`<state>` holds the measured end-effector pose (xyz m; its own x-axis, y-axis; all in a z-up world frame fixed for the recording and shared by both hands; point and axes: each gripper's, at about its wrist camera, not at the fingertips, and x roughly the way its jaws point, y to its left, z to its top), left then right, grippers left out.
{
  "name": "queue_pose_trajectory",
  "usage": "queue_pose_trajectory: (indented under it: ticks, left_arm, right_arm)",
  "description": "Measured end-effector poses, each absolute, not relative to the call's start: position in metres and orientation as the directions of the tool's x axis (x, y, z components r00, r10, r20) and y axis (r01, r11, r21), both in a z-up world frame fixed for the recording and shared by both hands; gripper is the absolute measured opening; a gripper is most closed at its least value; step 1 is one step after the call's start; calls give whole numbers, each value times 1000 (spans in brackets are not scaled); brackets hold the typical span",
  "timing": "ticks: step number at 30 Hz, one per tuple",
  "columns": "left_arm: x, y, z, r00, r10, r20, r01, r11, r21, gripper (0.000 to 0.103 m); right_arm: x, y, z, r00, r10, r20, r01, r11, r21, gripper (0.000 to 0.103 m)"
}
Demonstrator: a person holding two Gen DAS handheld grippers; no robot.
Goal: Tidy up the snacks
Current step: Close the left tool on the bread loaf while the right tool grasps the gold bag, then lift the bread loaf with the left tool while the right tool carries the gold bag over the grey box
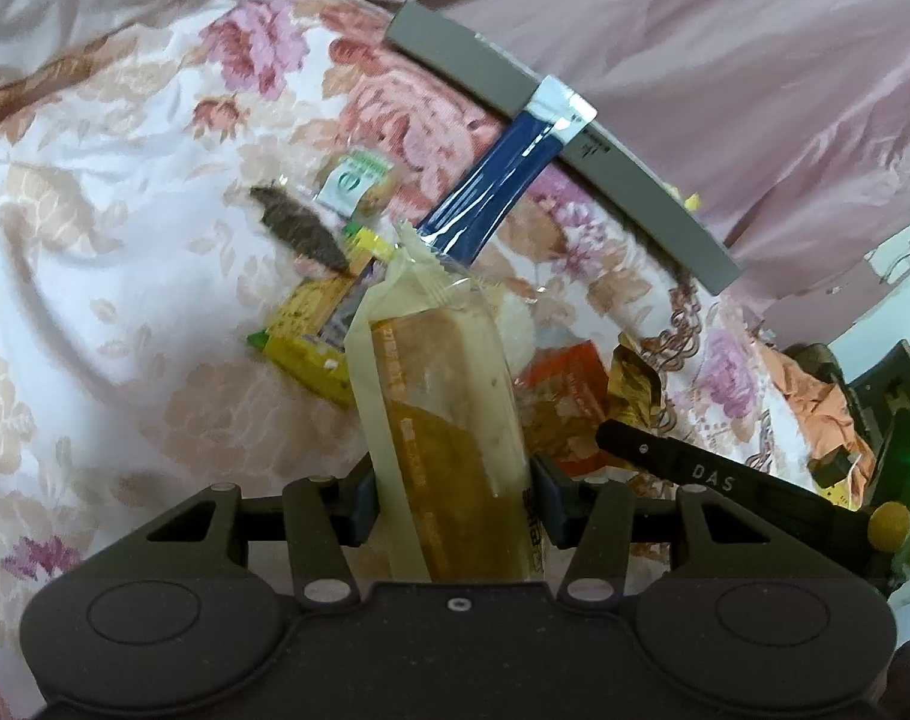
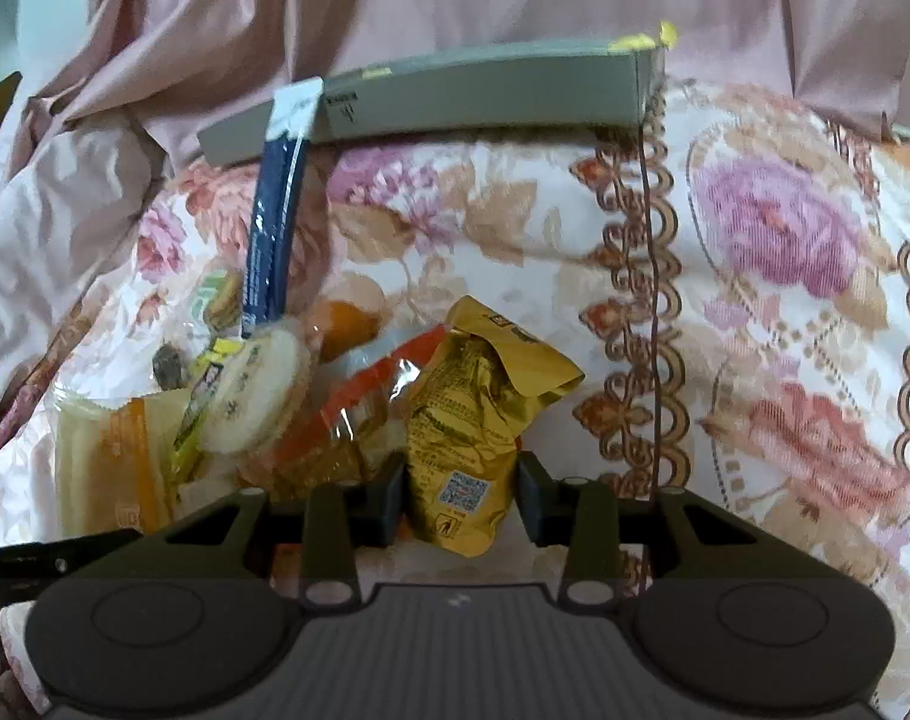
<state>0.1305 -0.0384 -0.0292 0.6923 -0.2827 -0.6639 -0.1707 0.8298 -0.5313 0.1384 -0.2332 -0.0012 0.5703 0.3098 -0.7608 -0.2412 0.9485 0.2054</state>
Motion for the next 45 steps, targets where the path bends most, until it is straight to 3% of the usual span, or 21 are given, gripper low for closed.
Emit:
queue_pose_trajectory:
  ticks: [9,18,19,22,28,30,31,36,39,41,45]
  left_arm:
    - [132,-37,-18,734,-276,-620,-149,825,-545,53]
    - [150,-39,4,768,-270,-580,-116,833,-541,53]
    - [155,-40,8,773,-271,-573,-113,831,-545,53]
    - [169,-45,19,787,-266,-557,-105,831,-546,53]
    - [180,-53,26,794,-268,-545,-96,830,-549,53]
    - [180,-54,20,782,-271,-561,-105,830,-548,53]
    - [180,-54,18,776,-271,-569,-112,830,-547,53]
    - [178,-54,7,756,-291,-587,-105,831,-547,53]
    - [174,-56,1,744,-312,-591,-89,830,-550,53]
    - [171,-57,-4,736,-322,-596,-78,834,-547,53]
    - [168,-56,-13,719,-326,-613,-86,834,-545,53]
  right_arm:
    - [130,-233,13,665,314,-677,-268,947,177,43]
    - [115,-230,37,797,313,-517,-309,946,96,44]
    - [114,-230,41,812,311,-493,-310,947,87,34]
    - [116,-231,49,842,307,-443,-305,949,78,32]
    - [142,-235,25,731,306,-610,-280,950,139,34]
    - [143,-236,19,703,304,-643,-276,950,147,48]
    - [143,-236,17,691,305,-655,-275,949,152,61]
    - [144,-245,9,627,320,-711,-247,946,208,69]
    - [146,-262,4,570,369,-734,-196,929,315,72]
    - [145,-274,2,529,427,-734,-182,901,393,82]
    - [143,-276,-2,475,428,-769,-167,902,399,82]
